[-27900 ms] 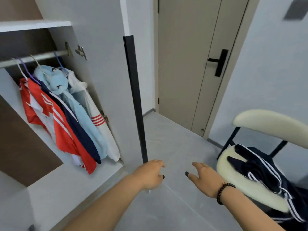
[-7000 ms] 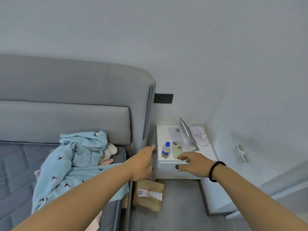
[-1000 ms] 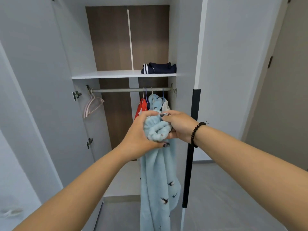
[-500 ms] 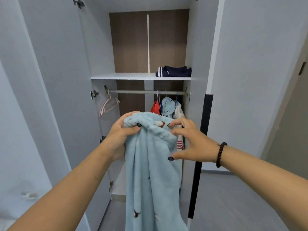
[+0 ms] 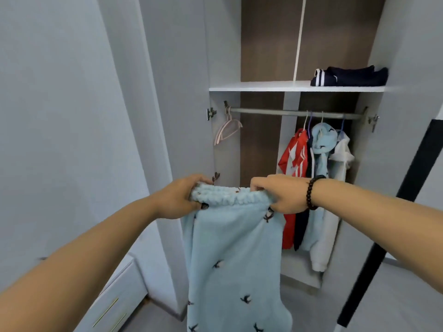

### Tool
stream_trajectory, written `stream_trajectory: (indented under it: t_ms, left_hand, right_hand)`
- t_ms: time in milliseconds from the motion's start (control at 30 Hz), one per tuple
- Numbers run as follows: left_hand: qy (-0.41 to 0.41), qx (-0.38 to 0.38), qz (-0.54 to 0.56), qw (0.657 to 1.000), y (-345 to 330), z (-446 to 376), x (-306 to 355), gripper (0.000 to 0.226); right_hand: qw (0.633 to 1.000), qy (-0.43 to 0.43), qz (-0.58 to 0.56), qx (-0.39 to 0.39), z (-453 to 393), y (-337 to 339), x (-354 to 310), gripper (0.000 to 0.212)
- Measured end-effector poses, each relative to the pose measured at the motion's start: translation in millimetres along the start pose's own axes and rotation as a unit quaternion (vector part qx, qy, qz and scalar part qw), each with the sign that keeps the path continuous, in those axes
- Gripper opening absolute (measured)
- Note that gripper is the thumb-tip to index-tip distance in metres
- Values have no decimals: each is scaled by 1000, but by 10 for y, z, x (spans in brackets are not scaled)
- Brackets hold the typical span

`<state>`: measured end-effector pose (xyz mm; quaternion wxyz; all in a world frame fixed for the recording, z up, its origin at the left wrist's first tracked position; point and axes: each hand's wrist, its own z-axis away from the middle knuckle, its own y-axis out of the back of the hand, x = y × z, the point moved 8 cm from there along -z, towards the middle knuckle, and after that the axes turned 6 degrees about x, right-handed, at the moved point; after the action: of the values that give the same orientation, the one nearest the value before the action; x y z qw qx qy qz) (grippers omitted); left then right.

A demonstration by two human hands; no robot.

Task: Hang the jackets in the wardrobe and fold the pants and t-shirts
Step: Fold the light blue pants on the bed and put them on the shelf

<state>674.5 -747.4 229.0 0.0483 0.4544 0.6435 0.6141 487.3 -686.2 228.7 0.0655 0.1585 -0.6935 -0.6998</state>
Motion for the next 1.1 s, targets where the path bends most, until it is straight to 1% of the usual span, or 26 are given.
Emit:
stream_trajectory:
  t_ms: [67, 100, 167, 200, 267, 300, 333, 367, 433, 500, 567, 633, 700, 733, 867, 1000, 1033, 1067, 1100]
  left_hand:
    - [19, 9, -15, 1000, 36, 16, -147, 55]
    - [33, 26, -2, 999, 97, 21, -208, 55]
    - [77, 91, 87, 989, 272, 72, -291, 54]
    - [96, 133, 153, 974, 360, 109, -322, 52]
    - [122, 214, 257, 934, 494, 200, -342, 41]
    - [132, 240, 277, 921, 521, 245, -321, 34]
    - [139, 249, 274, 919, 504, 283, -292, 29]
    - [147, 243, 254, 924, 454, 326, -238, 26]
    - [160, 232, 215, 935, 325, 407, -103, 28]
    - [173, 246, 220, 928, 231, 484, -4, 28]
    - [194, 282, 242, 908, 228, 567, 19, 16]
    - [217, 311, 269, 885, 237, 663, 70, 31]
    - [224, 323, 300, 869, 242, 756, 192, 41]
    - [222, 327, 320, 861, 244, 802, 272, 42]
    - [226, 365, 381, 819, 282, 1045, 526, 23]
    - [245, 426, 409, 769, 389, 1344, 660, 22]
    - [251, 437, 416, 757, 419, 1428, 667, 23]
    - [256, 442, 424, 748, 436, 1495, 676, 22]
    - [260, 447, 430, 740, 470, 1590, 685, 22]
  right_hand:
    - [999, 9, 27, -17, -223, -54, -59, 41]
    - [999, 23, 43, -10, -312, -20, -110, 37]
    - [996, 49, 68, 32, -436, 134, -198, 17]
    - [994, 58, 73, 63, -478, 248, -220, 7]
    - [987, 72, 55, 135, -540, 459, -225, 14]
    - [983, 78, 32, 161, -561, 529, -214, 17]
    - [981, 81, 14, 175, -589, 556, -198, 17]
    - [983, 82, 3, 167, -610, 531, -192, 15]
    - [990, 77, -4, 120, -655, 407, -153, 14]
    - [993, 63, -9, 103, -632, 366, -100, 11]
    - [989, 61, -49, 124, -550, 449, -86, 25]
    - [980, 82, -108, 143, -459, 568, -105, 30]
    - [971, 103, -156, 146, -387, 671, -125, 29]
    - [966, 106, -181, 148, -354, 724, -130, 29]
    - [935, 121, -301, 142, -240, 883, -271, 22]
    - [896, 148, -405, 102, -148, 975, -582, 17]
    - [889, 159, -421, 90, -147, 982, -669, 20]
    - [881, 168, -435, 79, -136, 985, -741, 31]
    - [875, 174, -447, 66, -140, 979, -837, 48]
